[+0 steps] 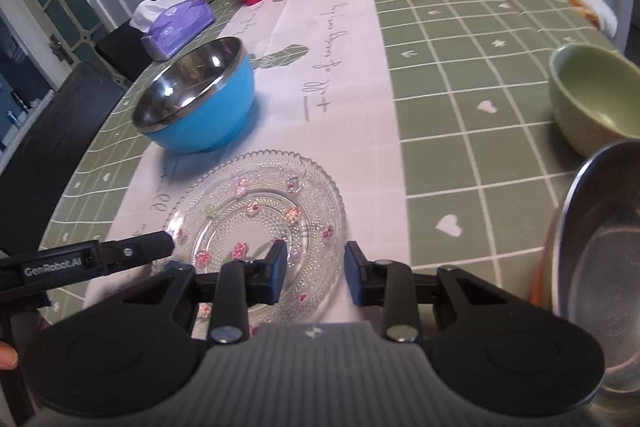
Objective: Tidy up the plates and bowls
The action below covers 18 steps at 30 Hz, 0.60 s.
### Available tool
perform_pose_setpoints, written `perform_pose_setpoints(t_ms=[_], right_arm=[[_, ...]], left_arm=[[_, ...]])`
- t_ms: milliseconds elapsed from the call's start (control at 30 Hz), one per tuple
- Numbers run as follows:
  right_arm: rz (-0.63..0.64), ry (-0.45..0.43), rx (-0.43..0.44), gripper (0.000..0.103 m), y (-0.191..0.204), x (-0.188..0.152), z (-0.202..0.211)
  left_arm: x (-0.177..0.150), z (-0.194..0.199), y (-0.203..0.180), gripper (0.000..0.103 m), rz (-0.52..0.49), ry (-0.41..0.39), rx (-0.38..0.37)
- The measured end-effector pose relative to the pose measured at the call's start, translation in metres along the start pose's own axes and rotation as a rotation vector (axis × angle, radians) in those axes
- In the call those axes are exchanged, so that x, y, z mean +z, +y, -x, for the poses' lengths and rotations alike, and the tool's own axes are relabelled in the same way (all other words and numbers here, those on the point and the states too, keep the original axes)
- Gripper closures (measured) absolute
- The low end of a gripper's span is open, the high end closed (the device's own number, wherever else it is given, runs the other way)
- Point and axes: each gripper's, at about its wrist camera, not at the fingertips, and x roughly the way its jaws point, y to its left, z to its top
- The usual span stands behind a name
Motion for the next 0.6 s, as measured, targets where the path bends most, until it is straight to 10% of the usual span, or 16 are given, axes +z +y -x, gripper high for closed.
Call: perform_pose_setpoints(t_ms=[600], right_arm=[[-0.071,-0.004,0.02,0.091,-0.01,-0.003,0.0]], left_arm=[[-0.002,-0.005,-0.001,0.089,-0.041,0.004,0.018]])
